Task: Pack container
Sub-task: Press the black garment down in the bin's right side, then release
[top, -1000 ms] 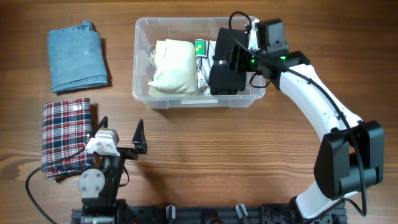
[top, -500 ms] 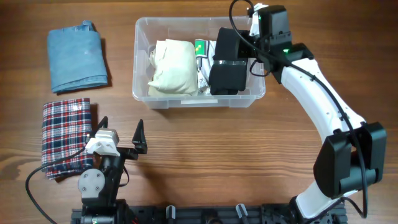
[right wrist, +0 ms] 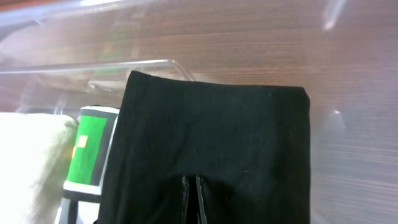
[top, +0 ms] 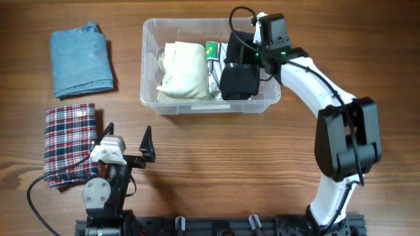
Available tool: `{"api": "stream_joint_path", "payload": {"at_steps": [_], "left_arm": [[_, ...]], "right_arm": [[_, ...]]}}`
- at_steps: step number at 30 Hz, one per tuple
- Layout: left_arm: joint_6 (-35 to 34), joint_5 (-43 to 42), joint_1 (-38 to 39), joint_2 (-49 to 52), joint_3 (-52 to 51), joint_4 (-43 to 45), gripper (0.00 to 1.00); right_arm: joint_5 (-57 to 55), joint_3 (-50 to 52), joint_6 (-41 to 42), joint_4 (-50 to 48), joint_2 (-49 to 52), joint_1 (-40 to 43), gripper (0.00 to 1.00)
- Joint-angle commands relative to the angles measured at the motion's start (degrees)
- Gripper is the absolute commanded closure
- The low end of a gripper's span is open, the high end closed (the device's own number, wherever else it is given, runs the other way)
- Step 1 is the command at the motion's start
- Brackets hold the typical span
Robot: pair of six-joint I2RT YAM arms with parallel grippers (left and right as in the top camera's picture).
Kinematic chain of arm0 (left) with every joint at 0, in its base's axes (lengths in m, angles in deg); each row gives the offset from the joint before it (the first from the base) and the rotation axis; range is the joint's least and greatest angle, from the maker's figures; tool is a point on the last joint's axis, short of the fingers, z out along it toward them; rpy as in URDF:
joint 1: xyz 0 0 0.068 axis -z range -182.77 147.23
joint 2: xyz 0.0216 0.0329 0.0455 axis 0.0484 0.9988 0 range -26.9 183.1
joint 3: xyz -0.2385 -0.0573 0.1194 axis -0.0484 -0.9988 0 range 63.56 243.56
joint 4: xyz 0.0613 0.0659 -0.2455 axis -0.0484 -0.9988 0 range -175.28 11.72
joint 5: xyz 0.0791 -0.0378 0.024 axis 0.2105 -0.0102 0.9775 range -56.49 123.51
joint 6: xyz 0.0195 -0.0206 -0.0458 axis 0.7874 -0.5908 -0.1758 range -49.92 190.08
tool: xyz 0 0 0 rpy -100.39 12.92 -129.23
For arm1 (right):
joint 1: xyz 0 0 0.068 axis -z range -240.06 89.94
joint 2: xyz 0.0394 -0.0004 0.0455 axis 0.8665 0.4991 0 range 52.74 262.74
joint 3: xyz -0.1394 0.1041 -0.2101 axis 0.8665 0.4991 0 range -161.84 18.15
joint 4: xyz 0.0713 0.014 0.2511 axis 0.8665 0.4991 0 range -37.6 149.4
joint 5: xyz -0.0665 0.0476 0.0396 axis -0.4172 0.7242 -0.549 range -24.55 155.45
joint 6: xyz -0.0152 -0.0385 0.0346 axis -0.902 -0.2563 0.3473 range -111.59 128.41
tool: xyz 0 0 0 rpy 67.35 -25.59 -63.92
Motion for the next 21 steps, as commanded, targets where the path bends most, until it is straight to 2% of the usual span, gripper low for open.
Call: {"api": "stream_joint_path", "payload": {"at_steps": [1, 6, 14, 21], "left_arm": [[0.7, 0.3, -0.4, -0.4, -0.5, 0.0, 0.0], [0.7, 0.3, -0.4, -0.4, -0.5, 0.0, 0.0], [0.7, 0.3, -0.4, -0.4, -0.5, 0.0, 0.0], [0.7, 0.3, -0.4, -0.4, -0.5, 0.0, 0.0]], "right_arm": [[2.3, -0.2, 0.0, 0.9, 2.9, 0.1, 0.96], [2.3, -1.6, -0.2, 0.5, -0.4, 0.2, 0.95], [1.4, -4.4, -4.7, 5.4, -9.9, -1.7, 0.95], [-3.7, -4.2, -4.6, 21.2, -9.8, -7.5, 0.96]]}}
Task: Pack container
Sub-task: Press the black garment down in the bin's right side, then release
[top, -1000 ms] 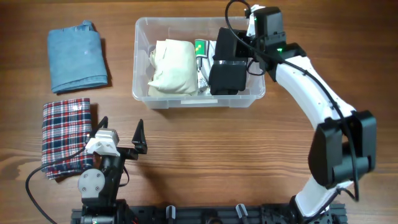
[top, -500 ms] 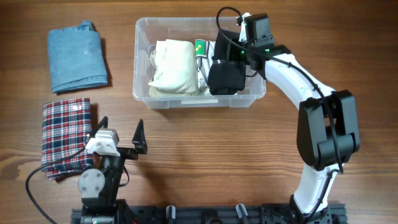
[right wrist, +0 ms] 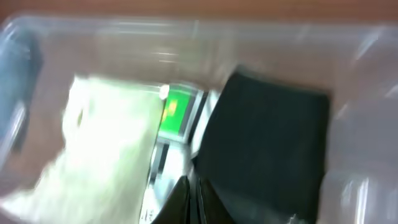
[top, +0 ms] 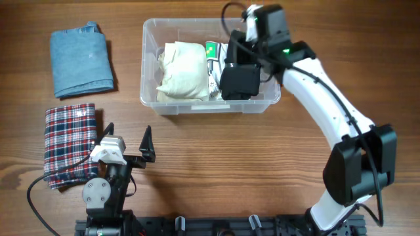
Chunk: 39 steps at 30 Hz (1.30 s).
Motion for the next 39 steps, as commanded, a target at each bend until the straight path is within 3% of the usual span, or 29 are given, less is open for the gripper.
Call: {"api": "stream_joint_path", "payload": {"at_steps": [1, 6, 13, 21, 29, 39], "left_arm": [[0.7, 0.3, -0.4, -0.4, -0.5, 0.0, 0.0], [0.7, 0.3, -0.4, -0.4, -0.5, 0.0, 0.0], [0.7, 0.3, -0.4, -0.4, -0.5, 0.0, 0.0], [0.7, 0.3, -0.4, -0.4, -0.5, 0.0, 0.0], [0.7, 0.3, -0.4, -0.4, -0.5, 0.0, 0.0], [0.7, 0.3, -0.4, -0.4, -0.5, 0.0, 0.0]], "right_arm": [[-5.4, 0.2, -1.1, 5.5, 1.3, -2.4, 0.96], [-10.0, 1.1, 0.6, 10.4, 4.8, -2.8, 0.95], [-10.0, 1.2, 0.6, 10.1, 8.9, -2.8, 0.96], [-16.3, -3.5, -0.7, 5.0, 6.1, -2.5, 0.96], [-17.1, -5.7, -3.9, -10.5, 8.2, -1.8, 0.96], [-17.3, -5.7, -3.9, -11.4, 18.6, -1.4, 0.96]]}}
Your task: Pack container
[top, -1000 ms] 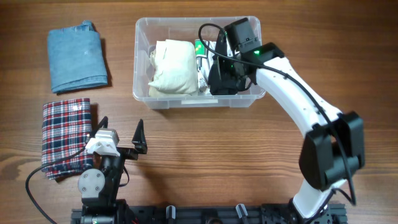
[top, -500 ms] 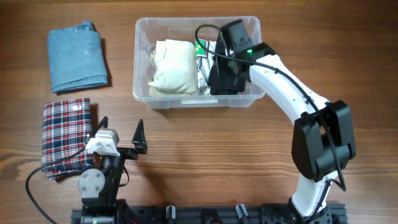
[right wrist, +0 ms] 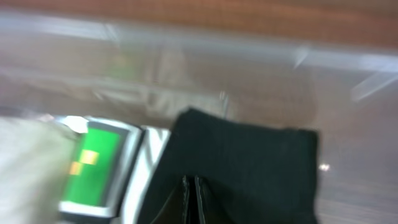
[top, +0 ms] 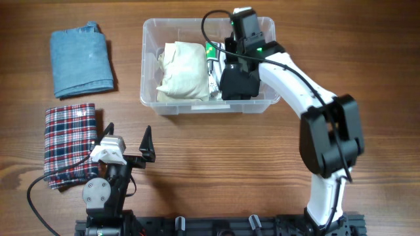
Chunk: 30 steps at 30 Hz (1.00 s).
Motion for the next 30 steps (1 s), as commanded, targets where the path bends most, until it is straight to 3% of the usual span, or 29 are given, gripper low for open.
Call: {"api": "stream_joint_path", "payload": {"at_steps": [1, 7, 13, 14, 15, 16, 20, 21, 22, 23, 26, 30], "left_arm": [[0.7, 0.3, -0.4, -0.4, -0.5, 0.0, 0.0], [0.7, 0.3, -0.4, -0.4, -0.5, 0.0, 0.0], [0.7, 0.3, -0.4, -0.4, -0.5, 0.0, 0.0], [0.7, 0.3, -0.4, -0.4, -0.5, 0.0, 0.0], [0.7, 0.3, -0.4, -0.4, -0.5, 0.0, 0.0], [0.7, 0.3, -0.4, -0.4, -0.5, 0.0, 0.0], [0.7, 0.3, -0.4, -0.4, -0.5, 0.0, 0.0], [0.7, 0.3, -0.4, -0.4, -0.5, 0.0, 0.0], [0.7, 0.3, -0.4, -0.4, -0.5, 0.0, 0.0], [0.7, 0.3, -0.4, -0.4, -0.5, 0.0, 0.0], [0.7, 0.3, -0.4, -0.4, -0.5, 0.0, 0.0], [0.7, 0.3, -0.4, -0.4, -0.5, 0.0, 0.0]], "right_arm": [[-1.0, -0.8, -1.0, -0.3, 4.4, 0.4, 0.96], [-2.0, -0.8, -1.6, -1.4, 3.5, 0.4, 0.96], [-2.5, -2.1, -3.0, -0.3, -7.2, 0.4, 0.91], [-2.6, -2.1, -2.5, 0.4, -9.7, 0.4, 0.87], [-2.5, -2.1, -2.4, 1.0, -11.8, 0.4, 0.77], [-2.5, -2.1, -2.4, 1.9, -14.0, 0.5, 0.6], [-2.5, -2.1, -2.2, 5.1, -19.6, 3.3, 0.59], [-2.6, -2.1, -0.9, 6.7, -20.3, 5.1, 0.55], [-2.5, -2.1, 0.0, 7.9, -20.5, 6.6, 0.46], [-2.5, -2.1, 1.0, 9.2, -20.6, 8.2, 0.29], [0.3, -2.1, 3.6, 14.3, -20.1, 15.8, 0.0], [1.4, -1.0, 3.6, 16.0, -20.0, 22.3, 0.0]]}}
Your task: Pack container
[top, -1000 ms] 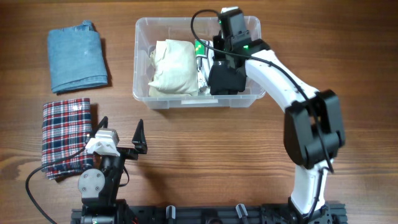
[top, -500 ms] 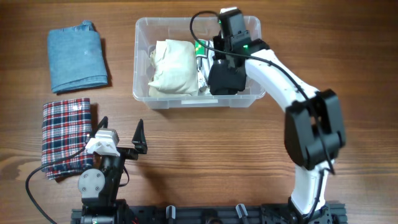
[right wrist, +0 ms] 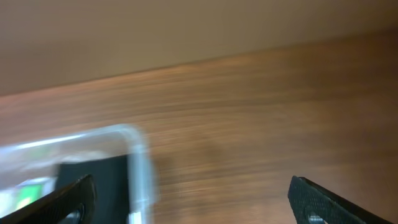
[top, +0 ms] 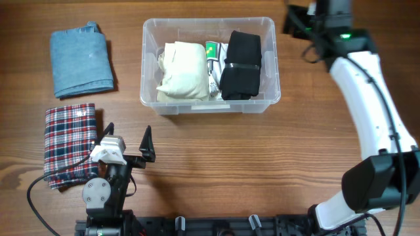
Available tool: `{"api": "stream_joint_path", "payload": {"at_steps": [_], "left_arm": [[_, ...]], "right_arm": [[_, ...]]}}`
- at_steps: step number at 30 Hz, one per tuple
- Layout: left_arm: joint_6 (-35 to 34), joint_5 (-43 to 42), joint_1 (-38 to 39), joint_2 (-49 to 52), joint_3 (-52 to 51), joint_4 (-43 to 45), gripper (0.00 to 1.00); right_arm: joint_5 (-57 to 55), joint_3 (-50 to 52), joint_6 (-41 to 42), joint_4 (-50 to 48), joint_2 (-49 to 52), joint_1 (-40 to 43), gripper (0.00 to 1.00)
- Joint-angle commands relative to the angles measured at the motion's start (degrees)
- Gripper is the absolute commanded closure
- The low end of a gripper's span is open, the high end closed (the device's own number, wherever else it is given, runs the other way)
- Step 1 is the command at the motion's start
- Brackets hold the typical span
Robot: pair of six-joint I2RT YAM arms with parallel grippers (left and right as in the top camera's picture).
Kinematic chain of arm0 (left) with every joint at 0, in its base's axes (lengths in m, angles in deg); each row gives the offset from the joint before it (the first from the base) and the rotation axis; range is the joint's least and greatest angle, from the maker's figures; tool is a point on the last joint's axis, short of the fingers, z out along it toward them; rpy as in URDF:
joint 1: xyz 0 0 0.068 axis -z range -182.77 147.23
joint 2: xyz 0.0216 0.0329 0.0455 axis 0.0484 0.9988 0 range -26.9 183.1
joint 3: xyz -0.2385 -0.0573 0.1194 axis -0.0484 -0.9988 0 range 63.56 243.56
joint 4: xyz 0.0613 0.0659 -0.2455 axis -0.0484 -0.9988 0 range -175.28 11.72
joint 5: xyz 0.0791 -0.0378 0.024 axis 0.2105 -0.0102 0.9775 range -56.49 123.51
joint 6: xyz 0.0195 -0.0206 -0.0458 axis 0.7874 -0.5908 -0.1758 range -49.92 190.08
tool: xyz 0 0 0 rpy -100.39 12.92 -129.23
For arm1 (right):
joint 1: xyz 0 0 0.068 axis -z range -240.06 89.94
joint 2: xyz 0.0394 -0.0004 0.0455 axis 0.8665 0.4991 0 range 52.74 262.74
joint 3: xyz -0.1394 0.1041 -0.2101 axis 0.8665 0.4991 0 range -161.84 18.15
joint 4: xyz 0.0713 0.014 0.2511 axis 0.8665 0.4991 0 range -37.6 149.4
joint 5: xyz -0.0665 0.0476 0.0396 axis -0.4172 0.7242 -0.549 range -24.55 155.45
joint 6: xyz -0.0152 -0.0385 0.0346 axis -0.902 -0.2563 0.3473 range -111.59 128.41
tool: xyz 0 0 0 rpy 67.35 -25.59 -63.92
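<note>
The clear plastic container (top: 269, 105) stands at the back middle of the table. Inside lie a cream cloth (top: 181, 69), a green and white item (top: 211, 51) and a folded black cloth (top: 241, 64) along its right side. My right gripper (top: 293, 23) is open and holds nothing, just outside the container's far right corner. In the right wrist view that gripper (right wrist: 193, 202) has its fingers spread wide over bare wood, with the container's corner (right wrist: 135, 163) and the black cloth (right wrist: 93, 180) at lower left. My left gripper (top: 128, 137) stands open at the front left.
A folded blue cloth (top: 80, 59) lies at the back left. A red plaid cloth (top: 69, 144) lies at the front left beside the left arm's base (top: 102, 193). Bare wood lies in front of the container and to its right.
My right gripper was shut on the black cloth inside the container. Now it is open and outside the container's far right corner. The black cloth lies in the container, stretched longer front to back.
At the two oldest moments my right gripper was shut on the black cloth over the container's right side. It then stood nearer the container's back middle, still shut on it. Now the cloth lies in the container and the gripper is open outside. The left arm has not moved.
</note>
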Motion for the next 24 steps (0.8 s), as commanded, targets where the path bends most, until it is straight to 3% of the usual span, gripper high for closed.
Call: {"api": "stream_joint_path", "payload": {"at_steps": [1, 8, 24], "left_arm": [[0.7, 0.3, -0.4, -0.4, -0.5, 0.0, 0.0], [0.7, 0.3, -0.4, -0.4, -0.5, 0.0, 0.0], [0.7, 0.3, -0.4, -0.4, -0.5, 0.0, 0.0]], "right_arm": [[1.8, 0.9, 1.4, 0.8, 0.6, 5.4, 0.0], [1.8, 0.9, 1.4, 5.0, 0.9, 8.5, 0.0], [1.8, 0.9, 1.4, 5.0, 0.9, 8.5, 0.0]]}}
